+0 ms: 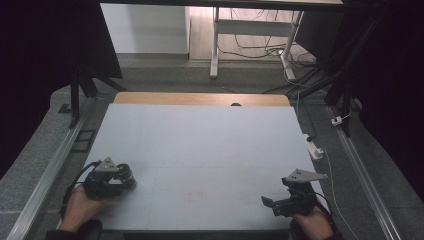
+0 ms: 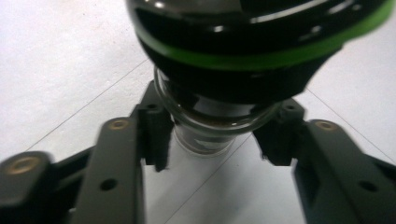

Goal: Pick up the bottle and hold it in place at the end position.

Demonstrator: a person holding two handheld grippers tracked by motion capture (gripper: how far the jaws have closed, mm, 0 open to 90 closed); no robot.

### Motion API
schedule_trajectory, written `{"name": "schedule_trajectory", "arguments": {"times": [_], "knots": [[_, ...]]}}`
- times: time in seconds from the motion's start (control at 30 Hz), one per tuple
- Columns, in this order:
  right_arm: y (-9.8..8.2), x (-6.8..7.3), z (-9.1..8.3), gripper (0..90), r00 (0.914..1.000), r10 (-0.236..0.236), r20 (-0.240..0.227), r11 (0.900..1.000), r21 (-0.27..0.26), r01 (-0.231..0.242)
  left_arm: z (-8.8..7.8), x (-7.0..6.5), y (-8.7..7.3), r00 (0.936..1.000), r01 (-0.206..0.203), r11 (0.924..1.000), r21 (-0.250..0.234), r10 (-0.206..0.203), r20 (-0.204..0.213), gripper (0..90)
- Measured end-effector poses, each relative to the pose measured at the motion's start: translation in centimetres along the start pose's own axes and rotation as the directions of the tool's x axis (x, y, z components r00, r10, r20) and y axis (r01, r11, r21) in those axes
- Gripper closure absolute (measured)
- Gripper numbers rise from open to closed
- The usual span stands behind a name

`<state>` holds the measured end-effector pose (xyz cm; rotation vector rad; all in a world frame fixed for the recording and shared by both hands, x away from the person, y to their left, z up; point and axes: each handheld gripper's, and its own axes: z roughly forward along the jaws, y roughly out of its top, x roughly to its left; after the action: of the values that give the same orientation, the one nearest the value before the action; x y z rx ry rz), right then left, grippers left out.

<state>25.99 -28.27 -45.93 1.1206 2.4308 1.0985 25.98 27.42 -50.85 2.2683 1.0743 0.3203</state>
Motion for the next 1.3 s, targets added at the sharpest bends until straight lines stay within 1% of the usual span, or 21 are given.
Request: {"name": "schedule_trajectory", "arguments": {"times": [0.27, 0.37, 0.47, 0.57, 0.67, 0.87, 0.97, 1.13, 1.2, 1.3], "knots": [[0.0, 0.0, 0.0, 0.0, 1.0000, -0.002, 0.000, 1.000, -0.001, 0.002, -0.2, -0.2, 0.2, 0.9999, 0.007, 1.0000, 0.000, -0.007, -0.009, 53.7], [0.0, 0.0, 0.0, 0.0, 1.0000, -0.002, 0.000, 1.000, -0.001, 0.002, -0.3, 0.0, 0.2, 0.9994, 0.031, 0.9993, -0.021, -0.031, 0.016, 53.7], [0.0, 0.0, 0.0, 0.0, 1.0000, -0.001, 0.000, 1.000, -0.001, 0.001, -0.4, 0.1, 0.3, 0.9992, 0.037, 0.9990, -0.024, -0.036, 0.016, 53.7], [0.0, 0.0, 0.0, 0.0, 1.0000, 0.000, 0.000, 1.000, 0.002, 0.000, -0.5, 0.1, 0.5, 0.9982, 0.046, 0.9984, -0.031, -0.045, 0.039, 53.7], [0.0, 0.0, 0.0, 0.0, 1.0000, 0.002, 0.001, 1.000, 0.001, -0.002, -0.4, 0.1, 0.8, 0.9974, 0.046, 0.9985, -0.030, -0.044, 0.057, 53.7], [0.0, -0.1, 0.0, 0.0, 1.0000, 0.004, 0.001, 1.000, 0.002, -0.004, -0.3, -0.2, 1.9, 0.9959, 0.025, 0.9991, -0.035, -0.022, 0.087, 53.6], [0.0, -0.1, 0.0, 0.0, 1.0000, 0.004, 0.001, 1.000, 0.001, -0.004, -0.3, -0.4, 2.6, 0.9956, 0.019, 0.9993, -0.032, -0.016, 0.093, 53.6], [0.0, -0.1, 0.0, 0.0, 1.0000, 0.005, 0.001, 1.000, 0.002, -0.005, -0.2, -0.6, 3.8, 0.9960, 0.018, 0.9992, -0.037, -0.015, 0.088, 53.7], [0.0, -0.1, 0.0, 0.0, 1.0000, 0.006, 0.001, 1.000, 0.002, -0.006, -0.2, -0.7, 4.3, 0.9950, 0.022, 0.9994, -0.028, -0.019, 0.098, 53.7], [0.0, -0.1, 0.0, 0.0, 1.0000, 0.006, 0.001, 1.000, -0.001, -0.006, 0.0, -0.9, 5.1, 0.9957, 0.005, 0.9998, -0.021, -0.003, 0.093, 53.7]]}}
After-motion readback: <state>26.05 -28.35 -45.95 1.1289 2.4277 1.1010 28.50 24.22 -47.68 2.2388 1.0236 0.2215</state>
